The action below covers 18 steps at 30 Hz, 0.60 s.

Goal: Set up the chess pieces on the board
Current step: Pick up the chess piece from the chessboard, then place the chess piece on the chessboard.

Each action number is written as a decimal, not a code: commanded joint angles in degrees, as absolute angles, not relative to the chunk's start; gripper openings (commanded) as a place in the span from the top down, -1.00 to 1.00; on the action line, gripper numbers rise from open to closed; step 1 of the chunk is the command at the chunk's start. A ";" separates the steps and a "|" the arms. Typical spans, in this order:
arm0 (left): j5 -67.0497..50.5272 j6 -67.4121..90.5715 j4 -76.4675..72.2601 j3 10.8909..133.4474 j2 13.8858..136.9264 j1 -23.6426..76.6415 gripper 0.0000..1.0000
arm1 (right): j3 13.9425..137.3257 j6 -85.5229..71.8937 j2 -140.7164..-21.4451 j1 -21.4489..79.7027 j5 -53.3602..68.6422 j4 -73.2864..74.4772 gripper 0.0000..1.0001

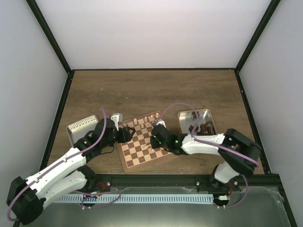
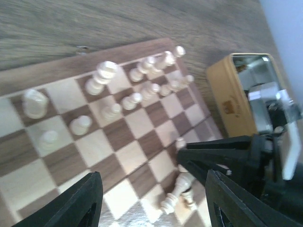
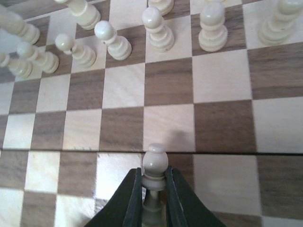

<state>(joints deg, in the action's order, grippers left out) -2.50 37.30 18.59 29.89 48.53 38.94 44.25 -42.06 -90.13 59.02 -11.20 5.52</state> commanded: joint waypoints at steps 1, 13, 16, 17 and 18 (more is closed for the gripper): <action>-13.59 42.20 10.68 29.31 48.72 38.86 -0.25 | 33.59 -31.64 -84.42 59.30 -11.85 -22.11 0.99; -24.19 47.52 -1.57 28.56 55.67 38.86 -0.28 | 22.98 -20.88 -81.08 59.31 -0.94 -48.94 0.99; -25.08 47.97 -2.45 28.65 57.69 38.84 -0.16 | 22.25 -20.20 -80.64 59.31 0.65 -51.00 0.98; -25.39 48.11 -2.94 28.65 58.26 38.85 -0.12 | 21.90 -19.88 -80.50 59.28 1.50 -51.87 0.98; -25.51 48.34 -3.19 28.72 58.83 38.84 -0.09 | 21.74 -19.60 -80.39 59.27 2.23 -52.37 0.98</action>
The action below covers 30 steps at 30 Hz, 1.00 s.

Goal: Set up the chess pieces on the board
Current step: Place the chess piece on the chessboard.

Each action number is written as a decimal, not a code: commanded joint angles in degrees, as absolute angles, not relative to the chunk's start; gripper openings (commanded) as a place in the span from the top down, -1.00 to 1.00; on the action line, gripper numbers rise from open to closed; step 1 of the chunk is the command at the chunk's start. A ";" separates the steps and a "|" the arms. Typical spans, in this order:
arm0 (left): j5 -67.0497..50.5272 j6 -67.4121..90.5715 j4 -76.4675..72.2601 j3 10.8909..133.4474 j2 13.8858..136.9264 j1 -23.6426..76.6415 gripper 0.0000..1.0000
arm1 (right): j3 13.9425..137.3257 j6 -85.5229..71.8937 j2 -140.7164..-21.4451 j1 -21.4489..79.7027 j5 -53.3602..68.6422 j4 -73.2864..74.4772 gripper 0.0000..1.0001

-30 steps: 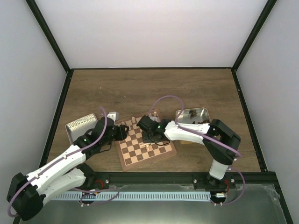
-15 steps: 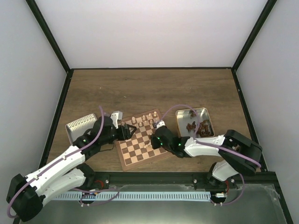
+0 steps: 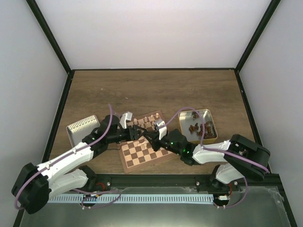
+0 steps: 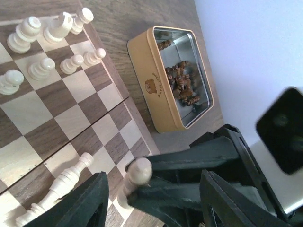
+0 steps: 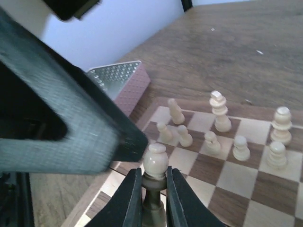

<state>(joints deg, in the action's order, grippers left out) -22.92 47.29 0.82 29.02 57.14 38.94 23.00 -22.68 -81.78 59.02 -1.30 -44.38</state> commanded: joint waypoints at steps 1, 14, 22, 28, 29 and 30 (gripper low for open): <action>-25.42 48.58 -3.21 28.74 59.34 38.80 -0.06 | 21.67 -19.27 -80.32 59.30 2.95 -52.58 0.97; -26.34 46.87 -0.21 29.74 60.38 38.76 0.88 | 22.71 -15.57 -79.57 59.33 7.33 -49.33 0.93; -7.01 40.75 15.89 32.55 55.17 38.76 0.92 | 24.02 -21.47 -76.68 59.27 2.51 -40.42 -0.24; 15.92 38.25 23.21 32.78 50.79 38.67 0.92 | 20.84 -26.78 -70.74 59.30 -3.97 -35.60 -0.31; 17.36 37.75 23.04 32.96 50.70 38.67 0.92 | 20.50 -27.65 -69.75 59.32 -5.40 -34.63 -0.32; 17.88 36.71 22.24 33.17 50.78 38.67 0.92 | 20.10 -28.43 -68.75 59.26 -6.93 -33.97 -0.32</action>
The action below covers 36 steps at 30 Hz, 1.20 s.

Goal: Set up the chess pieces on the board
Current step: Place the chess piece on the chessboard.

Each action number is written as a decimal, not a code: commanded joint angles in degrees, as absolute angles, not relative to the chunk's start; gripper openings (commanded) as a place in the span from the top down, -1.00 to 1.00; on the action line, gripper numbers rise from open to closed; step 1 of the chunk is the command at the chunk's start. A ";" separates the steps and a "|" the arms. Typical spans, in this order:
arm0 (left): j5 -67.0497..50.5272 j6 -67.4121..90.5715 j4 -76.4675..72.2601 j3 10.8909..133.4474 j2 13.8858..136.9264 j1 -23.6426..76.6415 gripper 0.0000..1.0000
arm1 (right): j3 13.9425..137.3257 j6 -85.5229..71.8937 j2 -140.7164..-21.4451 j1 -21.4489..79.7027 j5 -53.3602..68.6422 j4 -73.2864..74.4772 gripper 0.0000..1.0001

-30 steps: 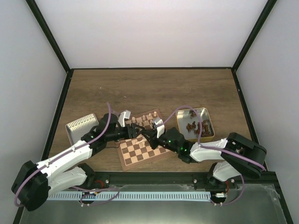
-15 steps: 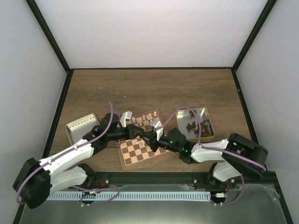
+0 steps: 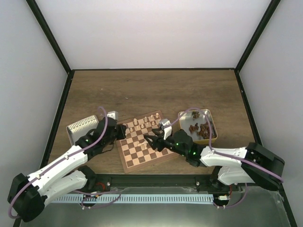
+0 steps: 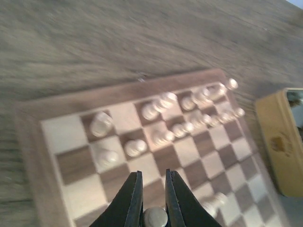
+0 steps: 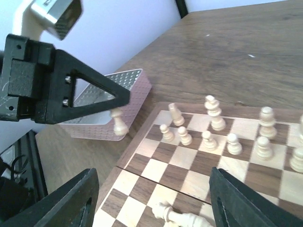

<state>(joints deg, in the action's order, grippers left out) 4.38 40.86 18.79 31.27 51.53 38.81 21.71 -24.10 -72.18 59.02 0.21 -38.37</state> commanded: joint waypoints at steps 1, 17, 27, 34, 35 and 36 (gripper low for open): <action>17.55 35.33 20.75 33.24 51.23 38.67 0.92 | 19.67 -29.04 -67.74 59.19 -8.14 -33.37 -0.33; 14.91 25.23 0.77 37.43 71.36 37.45 0.92 | 15.59 -34.08 -57.98 59.16 -10.37 -27.66 -0.36; 16.02 23.76 -9.86 33.53 77.47 37.00 0.88 | 15.34 -34.45 -56.41 59.09 -10.24 -25.70 -0.40; 16.78 24.26 -12.17 32.61 80.41 36.61 0.88 | 15.56 -34.65 -56.64 59.09 -10.20 -25.31 -0.41; 16.72 24.24 -12.53 32.52 80.65 36.50 0.88 | 15.62 -34.63 -56.75 59.07 -10.09 -25.35 -0.41; 16.60 24.21 -12.76 32.52 81.02 36.42 0.88 | 15.69 -34.56 -56.92 59.05 -10.08 -25.39 -0.41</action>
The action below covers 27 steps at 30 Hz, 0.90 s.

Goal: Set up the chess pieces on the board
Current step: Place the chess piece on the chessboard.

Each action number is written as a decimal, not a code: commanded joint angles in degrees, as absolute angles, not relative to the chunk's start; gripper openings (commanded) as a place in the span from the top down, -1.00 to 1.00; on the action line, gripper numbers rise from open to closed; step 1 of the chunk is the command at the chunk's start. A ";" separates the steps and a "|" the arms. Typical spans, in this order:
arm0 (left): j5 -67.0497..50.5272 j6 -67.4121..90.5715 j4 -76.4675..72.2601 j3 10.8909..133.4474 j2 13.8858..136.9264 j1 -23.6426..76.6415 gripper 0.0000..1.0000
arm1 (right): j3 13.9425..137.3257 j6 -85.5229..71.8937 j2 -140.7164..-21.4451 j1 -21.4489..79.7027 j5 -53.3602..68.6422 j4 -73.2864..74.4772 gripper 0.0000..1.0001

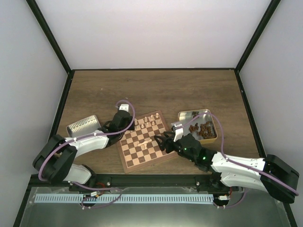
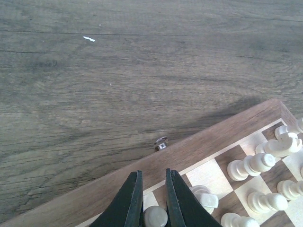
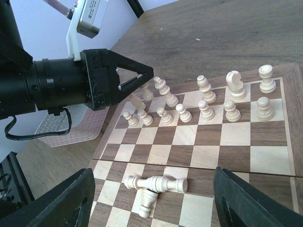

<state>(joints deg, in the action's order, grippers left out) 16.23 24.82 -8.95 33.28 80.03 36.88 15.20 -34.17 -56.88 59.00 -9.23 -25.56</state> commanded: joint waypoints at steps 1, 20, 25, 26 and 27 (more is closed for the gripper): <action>16.54 24.22 -12.91 32.51 81.24 36.31 0.88 | 15.79 -34.54 -57.07 59.06 -10.03 -25.28 -0.41; 16.21 24.55 -13.44 32.13 83.82 35.86 0.62 | 16.95 -34.58 -59.15 59.06 -9.05 -25.63 -0.41; 15.17 24.43 -12.32 32.07 80.86 35.84 0.52 | 16.96 -34.63 -59.62 58.99 -8.83 -26.17 -0.41; 14.96 24.43 -12.13 32.16 80.19 35.81 0.52 | 16.96 -34.67 -59.71 59.05 -8.73 -26.26 -0.41; 14.86 24.56 -12.09 32.17 79.51 35.85 0.52 | 17.04 -34.71 -59.90 59.03 -8.58 -26.32 -0.41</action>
